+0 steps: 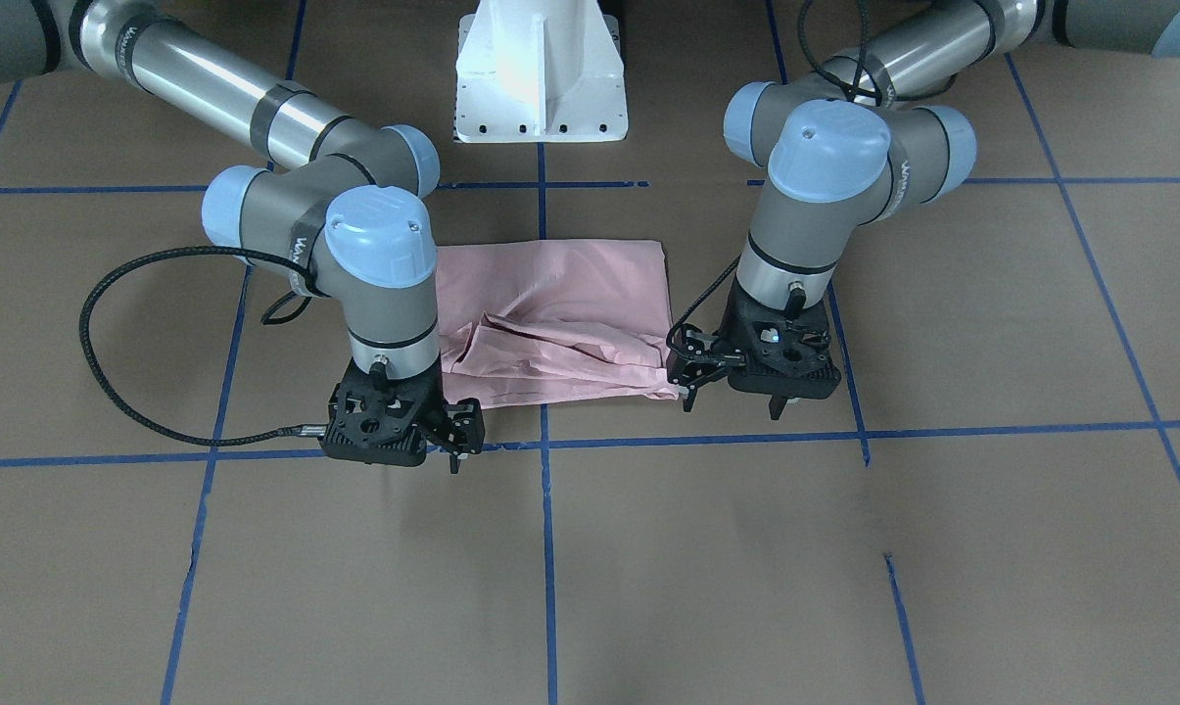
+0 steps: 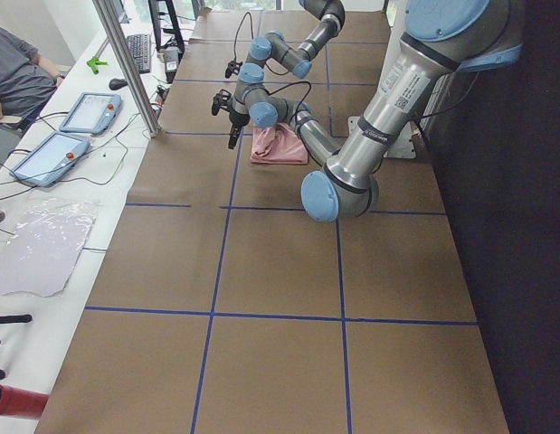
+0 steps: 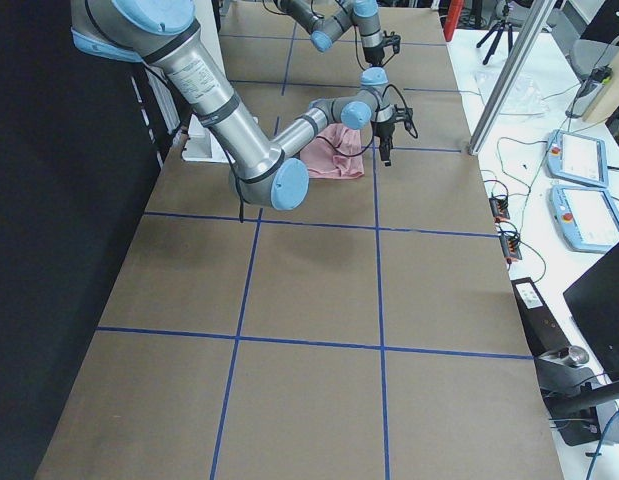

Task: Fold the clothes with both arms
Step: 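Release the shirt and raise both grippers away from it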

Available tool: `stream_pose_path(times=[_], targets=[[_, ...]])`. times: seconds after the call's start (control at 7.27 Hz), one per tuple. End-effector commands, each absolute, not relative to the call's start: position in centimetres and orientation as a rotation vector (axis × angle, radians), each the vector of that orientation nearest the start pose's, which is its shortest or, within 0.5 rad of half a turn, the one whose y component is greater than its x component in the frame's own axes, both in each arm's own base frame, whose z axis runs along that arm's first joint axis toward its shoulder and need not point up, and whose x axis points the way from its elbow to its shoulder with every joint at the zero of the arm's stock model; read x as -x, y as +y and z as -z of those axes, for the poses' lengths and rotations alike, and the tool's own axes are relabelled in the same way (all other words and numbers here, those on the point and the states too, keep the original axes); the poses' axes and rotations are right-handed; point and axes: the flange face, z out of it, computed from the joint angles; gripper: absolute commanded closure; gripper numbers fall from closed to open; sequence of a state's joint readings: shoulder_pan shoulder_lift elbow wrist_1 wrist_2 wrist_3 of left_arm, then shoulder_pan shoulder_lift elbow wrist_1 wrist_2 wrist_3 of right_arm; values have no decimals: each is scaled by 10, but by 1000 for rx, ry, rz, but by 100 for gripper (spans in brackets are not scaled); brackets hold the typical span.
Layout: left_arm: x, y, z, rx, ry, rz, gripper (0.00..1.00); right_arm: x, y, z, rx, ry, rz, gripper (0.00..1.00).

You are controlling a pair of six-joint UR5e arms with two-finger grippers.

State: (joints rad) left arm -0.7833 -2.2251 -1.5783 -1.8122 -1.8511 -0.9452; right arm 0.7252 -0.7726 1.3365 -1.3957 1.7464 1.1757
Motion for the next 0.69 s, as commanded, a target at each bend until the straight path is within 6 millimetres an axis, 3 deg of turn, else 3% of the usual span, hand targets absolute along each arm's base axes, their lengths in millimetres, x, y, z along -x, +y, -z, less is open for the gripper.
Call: stream_pose_path(times=[0.0,0.14,0.28,0.55], targets=[[-403,-555,-231,-412,876,-3,0,472,-616,-250,-217,-762,-214,0],[-383,-541,-230,-436,880,-58,0,440,-615,-256,-220,-776,-176,0],[-345,-534,-233,-460,876,-116,0,391,-614,-262,-222,-767,-118,0],[-257,-529,-252,-496,799,-229,0,259,-604,-282,-227,-730,16,0]])
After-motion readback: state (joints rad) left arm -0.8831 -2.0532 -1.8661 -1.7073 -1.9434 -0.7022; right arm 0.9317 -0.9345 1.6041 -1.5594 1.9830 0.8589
